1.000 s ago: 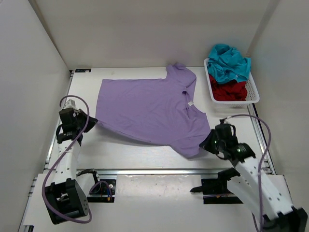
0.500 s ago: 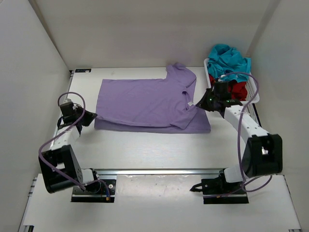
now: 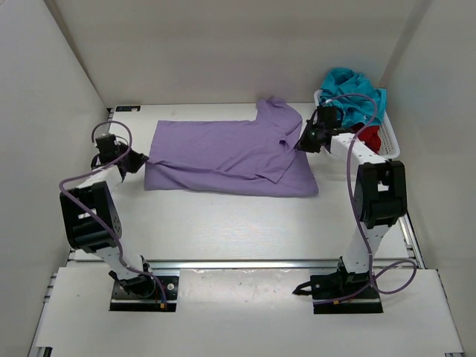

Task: Fold and stack the t-shirts
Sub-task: Fold the flattened tshirt in 1/3 of the way

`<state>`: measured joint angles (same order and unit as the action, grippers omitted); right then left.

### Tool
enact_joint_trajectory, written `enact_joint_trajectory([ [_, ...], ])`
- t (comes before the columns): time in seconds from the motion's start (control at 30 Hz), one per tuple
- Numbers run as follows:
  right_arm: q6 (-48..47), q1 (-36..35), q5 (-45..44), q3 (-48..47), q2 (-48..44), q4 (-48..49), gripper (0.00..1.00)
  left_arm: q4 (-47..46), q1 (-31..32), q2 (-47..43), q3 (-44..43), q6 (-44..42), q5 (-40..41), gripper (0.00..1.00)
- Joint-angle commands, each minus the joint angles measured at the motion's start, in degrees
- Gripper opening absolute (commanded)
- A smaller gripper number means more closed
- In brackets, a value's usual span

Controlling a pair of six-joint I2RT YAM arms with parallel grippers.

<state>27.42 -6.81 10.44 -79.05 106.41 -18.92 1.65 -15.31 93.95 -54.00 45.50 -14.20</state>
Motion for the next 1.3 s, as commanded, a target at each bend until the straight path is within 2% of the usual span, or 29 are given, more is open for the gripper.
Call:
enact_joint_trajectory([
  [0.0, -1.0, 1.1, -0.5, -3.0, 2.7, -1.0, 0.00, 1.4, 0.0, 3.7, -2.5, -1.1, 1.3, 0.01],
  [0.07, -1.1, 1.7, -0.9, -2.5, 3.4, -0.5, 0.00, 1.8, -0.5, 5.5, -2.5, -1.5, 1.1, 0.06],
  [0.17, -1.1, 1.9, -0.3, -4.8, 4.1, -1.3, 0.00, 1.3, -2.1, 5.5, -2.3, -1.0, -1.7, 0.20],
  [0.2, -1.7, 2.1, -0.2, -5.5, 4.5, -1.0, 0.00, 0.7, -2.4, 4.8, -2.3, -1.0, -1.6, 0.27],
  [0.23, -1.5, 2.2, -0.1, -6.5, 4.5, -2.0, 0.01, 1.2, -2.7, 3.4, -2.3, -1.3, -1.6, 0.39],
  [0.27, -1.8, 2.4, 0.5, -8.1, 4.3, -2.5, 0.04, 1.9, -2.6, 2.0, -2.8, -1.7, -1.8, 0.47],
  [0.3, -1.6, 2.1, 0.5, -8.9, 4.2, -2.8, 0.08, 3.7, -2.9, 1.4, -3.1, -2.9, -1.3, 0.50],
  [0.33, -2.4, 1.9, 0.2, -9.5, 3.0, -3.8, 0.16, 4.8, -3.1, -0.6, -2.9, -3.8, -0.5, 0.52],
  [0.4, -2.7, 1.9, -1.1, -7.9, -1.0, -4.2, 0.24, 4.9, -4.0, -5.8, 0.6, -4.3, 0.2, 0.55],
  [0.43, -2.5, 2.1, -1.1, -4.0, -2.8, -3.3, 0.30, 4.3, -4.2, -7.1, 2.2, -4.4, 0.3, 0.56],
  [0.5, -0.7, 2.6, -0.9, 5.4, -11.7, 3.5, 0.37, 4.4, -3.2, -11.2, 8.6, -4.9, 0.6, 0.53],
  [0.53, 0.3, 2.9, -0.6, 12.4, -13.8, 5.3, 0.38, 4.4, -2.9, -11.9, 10.7, -5.3, 0.7, 0.51],
  [0.57, 1.4, 3.2, 0.0, 18.8, -18.2, 8.4, 0.34, 4.5, -2.4, -13.0, 13.1, -5.9, 0.5, 0.49],
  [0.6, 2.0, 3.6, 1.0, 21.9, -21.8, 11.2, 0.22, 4.5, -2.9, -13.4, 15.2, -5.9, 0.4, 0.47],
  [0.67, 3.6, 4.2, 2.1, 33.1, -27.0, 14.8, 0.07, 4.1, -3.2, -13.8, 17.8, -6.2, 0.0, 0.45],
  [0.7, 3.8, 4.7, 2.0, 35.3, -29.7, 15.9, 0.05, 3.6, -3.9, -13.2, 18.6, -5.8, -0.6, 0.45],
  [0.73, 4.1, 5.5, 2.0, 38.9, -30.6, 16.5, 0.05, 2.9, -4.1, -12.6, 18.8, -5.3, -1.3, 0.46],
  [0.77, 5.6, 6.4, 0.2, 47.2, -35.9, 18.5, 0.22, 3.2, -3.6, -10.6, 18.8, -5.5, -1.6, 0.49],
  [0.87, 5.5, 6.7, 0.5, 50.8, -35.9, 21.6, 0.34, 1.7, -3.2, -9.4, 19.2, -5.2, -1.3, 0.48],
  [0.93, 4.9, 8.2, 1.7, 50.1, -33.4, 21.7, 0.38, 0.1, -3.4, -8.0, 19.3, -4.1, -2.8, 0.46],
  [1.07, 5.7, 7.7, 3.1, 47.8, -26.5, 23.5, 0.41, -0.9, -3.1, -6.2, 18.7, -3.4, -2.3, 0.43],
  [1.17, 6.9, 7.6, 3.4, 47.0, -22.8, 26.2, 0.35, -2.3, -2.7, -5.1, 18.2, -2.9, -1.5, 0.37],
  [1.27, 7.1, 7.5, 3.3, 44.9, -20.9, 26.8, 0.19, -2.9, -2.2, -3.3, 16.3, -2.3, -0.4, 0.31],
])
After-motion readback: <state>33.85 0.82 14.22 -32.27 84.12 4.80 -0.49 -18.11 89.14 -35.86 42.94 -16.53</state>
